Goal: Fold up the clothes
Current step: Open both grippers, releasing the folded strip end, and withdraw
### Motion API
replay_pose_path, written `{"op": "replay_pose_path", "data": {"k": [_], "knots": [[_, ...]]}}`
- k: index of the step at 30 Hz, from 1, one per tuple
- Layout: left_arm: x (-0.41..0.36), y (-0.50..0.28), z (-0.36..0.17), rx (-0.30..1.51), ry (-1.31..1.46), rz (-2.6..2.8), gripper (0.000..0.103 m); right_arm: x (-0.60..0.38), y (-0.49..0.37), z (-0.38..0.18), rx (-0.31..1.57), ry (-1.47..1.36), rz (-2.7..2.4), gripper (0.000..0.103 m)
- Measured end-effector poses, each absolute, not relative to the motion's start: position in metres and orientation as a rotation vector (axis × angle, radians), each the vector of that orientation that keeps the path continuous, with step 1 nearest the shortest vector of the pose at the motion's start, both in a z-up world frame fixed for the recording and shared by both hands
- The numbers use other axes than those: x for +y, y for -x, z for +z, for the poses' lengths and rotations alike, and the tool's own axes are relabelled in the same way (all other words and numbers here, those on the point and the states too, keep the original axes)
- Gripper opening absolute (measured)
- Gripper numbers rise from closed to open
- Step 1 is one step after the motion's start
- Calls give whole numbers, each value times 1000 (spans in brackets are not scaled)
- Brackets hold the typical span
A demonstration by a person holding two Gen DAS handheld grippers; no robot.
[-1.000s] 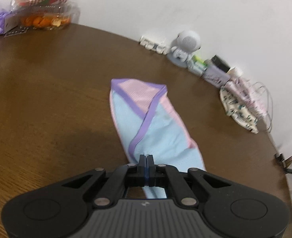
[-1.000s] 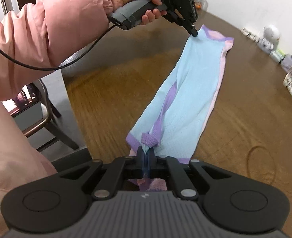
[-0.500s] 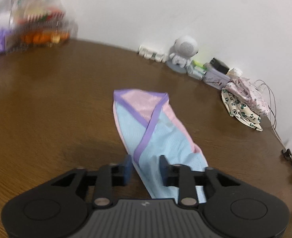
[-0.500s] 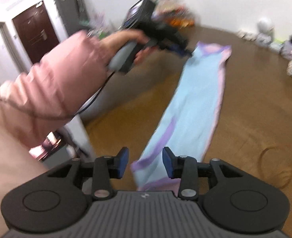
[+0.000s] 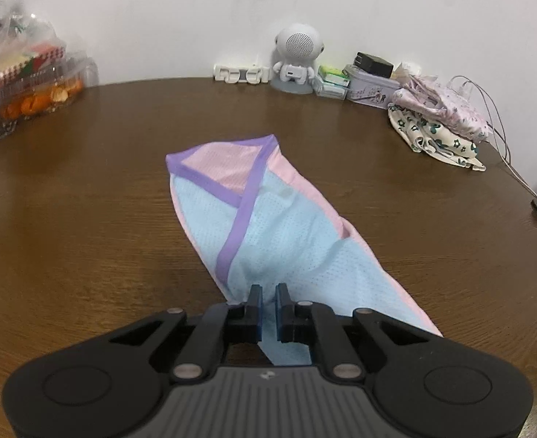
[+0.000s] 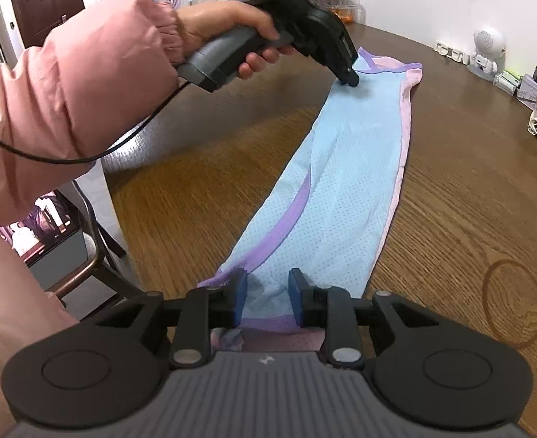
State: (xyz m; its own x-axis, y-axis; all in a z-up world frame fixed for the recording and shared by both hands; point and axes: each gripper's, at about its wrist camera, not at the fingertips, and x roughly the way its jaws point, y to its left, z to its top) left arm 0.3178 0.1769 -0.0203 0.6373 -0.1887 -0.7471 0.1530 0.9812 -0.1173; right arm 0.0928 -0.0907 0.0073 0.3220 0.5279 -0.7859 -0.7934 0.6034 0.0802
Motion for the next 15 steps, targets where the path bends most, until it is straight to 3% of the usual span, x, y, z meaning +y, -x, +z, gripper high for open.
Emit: {"op": "replay_pose_path", "data": {"k": [4, 7, 8, 15], "knots": [[181, -317, -17, 855, 50, -202, 14, -91, -94, 16, 887, 341, 897, 30], [188, -317, -4, 801, 96, -213, 36, -99, -104, 29, 887, 251, 911, 40], [188, -319, 0, 782, 97, -221, 38, -101, -107, 36, 866, 234, 903, 41], [148, -361, 5, 787, -17, -354, 35, -84, -140, 33, 775, 261, 859, 44]]}}
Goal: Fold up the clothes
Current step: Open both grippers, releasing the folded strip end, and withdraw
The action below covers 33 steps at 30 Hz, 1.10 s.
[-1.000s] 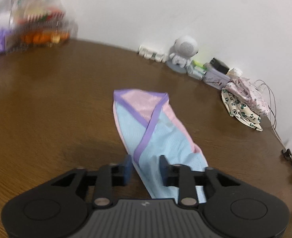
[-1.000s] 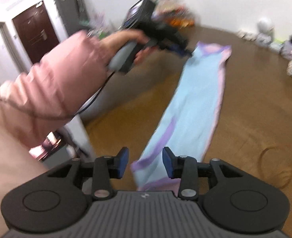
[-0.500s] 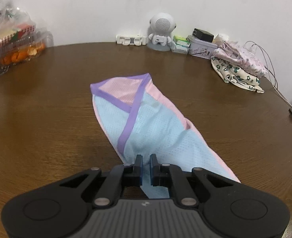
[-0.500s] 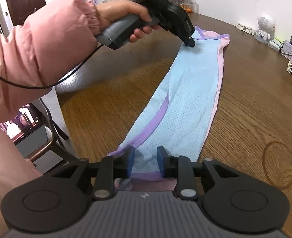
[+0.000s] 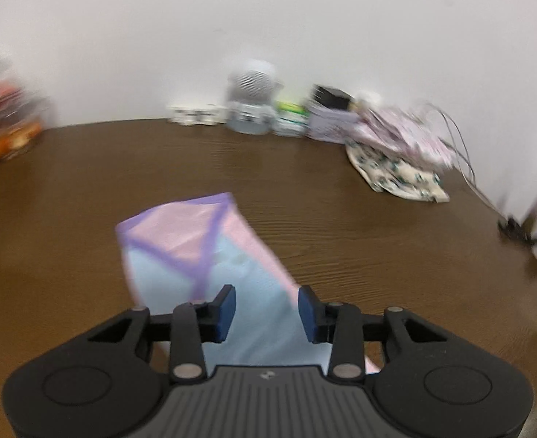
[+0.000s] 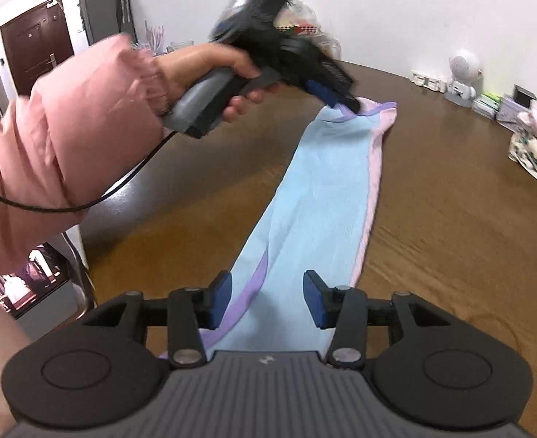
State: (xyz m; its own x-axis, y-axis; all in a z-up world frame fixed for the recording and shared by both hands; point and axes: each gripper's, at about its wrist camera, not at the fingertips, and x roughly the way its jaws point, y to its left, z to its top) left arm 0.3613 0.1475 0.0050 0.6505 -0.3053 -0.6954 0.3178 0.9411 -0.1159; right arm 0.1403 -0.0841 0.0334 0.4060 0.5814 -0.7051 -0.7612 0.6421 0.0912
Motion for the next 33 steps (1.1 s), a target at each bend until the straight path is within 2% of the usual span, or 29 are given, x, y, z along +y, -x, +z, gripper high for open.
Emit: {"op": "replay_pose_path", "data": {"k": [2, 6, 10, 15, 19, 21, 23, 26, 30, 33], "knots": [[133, -377, -4, 796, -82, -365, 26, -79, -147, 25, 773, 285, 858, 44], [121, -408, -23, 817, -174, -329, 20, -77, -156, 10, 798, 299, 881, 45], [133, -434, -31, 786, -134, -232, 20, -78, -152, 7, 803, 313, 895, 50], [143, -454, -35, 746, -93, -143, 20, -80, -139, 4, 791, 309, 882, 64], [141, -454, -32, 739, -60, -127, 19, -85, -137, 2, 780, 274, 871, 67], [146, -445, -23, 722, -4, -139, 30, -88, -136, 3, 786, 250, 873, 68], [153, -428, -10, 665, 30, -145, 52, -94, -137, 7, 788, 207, 864, 68], [161, -400, 9, 612, 24, -140, 61, -103, -132, 17, 753, 173, 842, 68], [163, -358, 19, 632, -63, -179, 57, -113, -118, 22, 734, 146, 822, 68], [156, -321, 16, 665, -132, -257, 37, -118, -109, 18, 745, 136, 805, 66]]}}
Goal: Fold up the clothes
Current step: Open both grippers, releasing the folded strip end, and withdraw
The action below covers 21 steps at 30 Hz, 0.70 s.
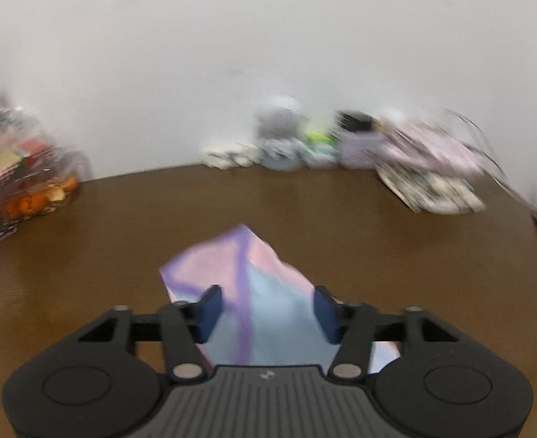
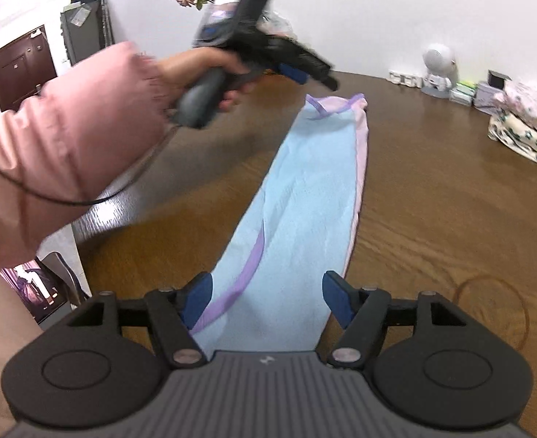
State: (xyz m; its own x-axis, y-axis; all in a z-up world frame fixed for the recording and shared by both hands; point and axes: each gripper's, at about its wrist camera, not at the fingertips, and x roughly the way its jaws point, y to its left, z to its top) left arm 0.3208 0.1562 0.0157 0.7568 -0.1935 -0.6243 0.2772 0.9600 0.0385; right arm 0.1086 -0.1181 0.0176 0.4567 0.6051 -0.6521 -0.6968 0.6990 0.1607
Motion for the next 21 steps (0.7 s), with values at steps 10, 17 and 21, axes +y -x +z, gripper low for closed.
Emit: {"op": "replay_pose_path", "data": {"k": [10, 17, 21], "knots": [[123, -263, -17, 741, -227, -309, 27, -111, -89, 4, 765, 197, 776, 40], [130, -257, -19, 742, -192, -278, 30, -109, -81, 5, 762, 235, 757, 42], [139, -228, 10, 636, -126, -291, 73, -125, -79, 16, 738, 137, 760, 59]]}}
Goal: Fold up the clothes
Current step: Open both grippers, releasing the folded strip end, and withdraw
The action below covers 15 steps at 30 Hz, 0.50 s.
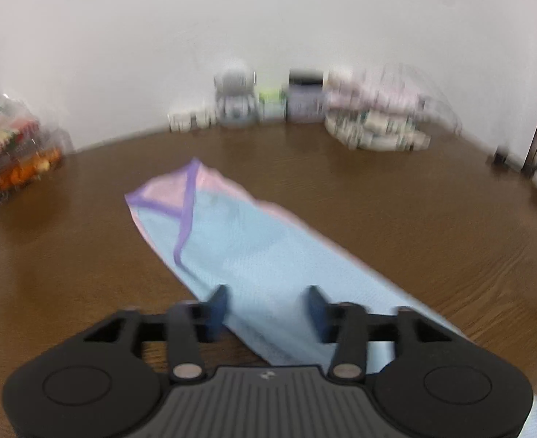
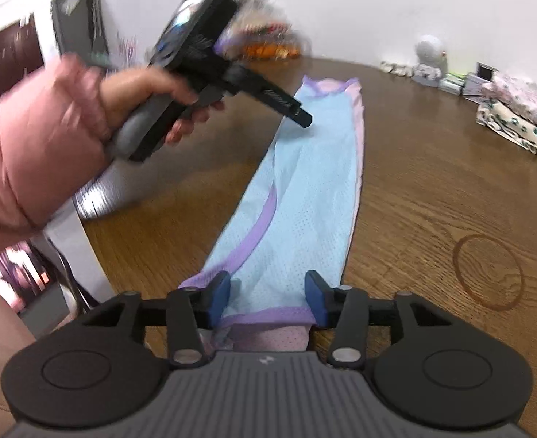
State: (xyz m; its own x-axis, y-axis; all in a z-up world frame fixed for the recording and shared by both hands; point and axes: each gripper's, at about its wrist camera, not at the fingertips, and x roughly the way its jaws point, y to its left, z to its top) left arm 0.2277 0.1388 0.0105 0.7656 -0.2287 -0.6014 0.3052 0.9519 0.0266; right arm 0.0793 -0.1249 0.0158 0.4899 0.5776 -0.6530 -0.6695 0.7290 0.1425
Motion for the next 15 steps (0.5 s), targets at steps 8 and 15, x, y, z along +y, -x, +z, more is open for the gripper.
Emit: {"op": "replay_pose_path", "data": {"k": [8, 15], "knots": [[127, -99, 44, 455, -140, -351, 103, -161, -51, 31, 653, 45, 704, 103], [94, -9, 12, 464, -130, -349, 103, -175, -41, 14, 686, -61, 661, 103]]}}
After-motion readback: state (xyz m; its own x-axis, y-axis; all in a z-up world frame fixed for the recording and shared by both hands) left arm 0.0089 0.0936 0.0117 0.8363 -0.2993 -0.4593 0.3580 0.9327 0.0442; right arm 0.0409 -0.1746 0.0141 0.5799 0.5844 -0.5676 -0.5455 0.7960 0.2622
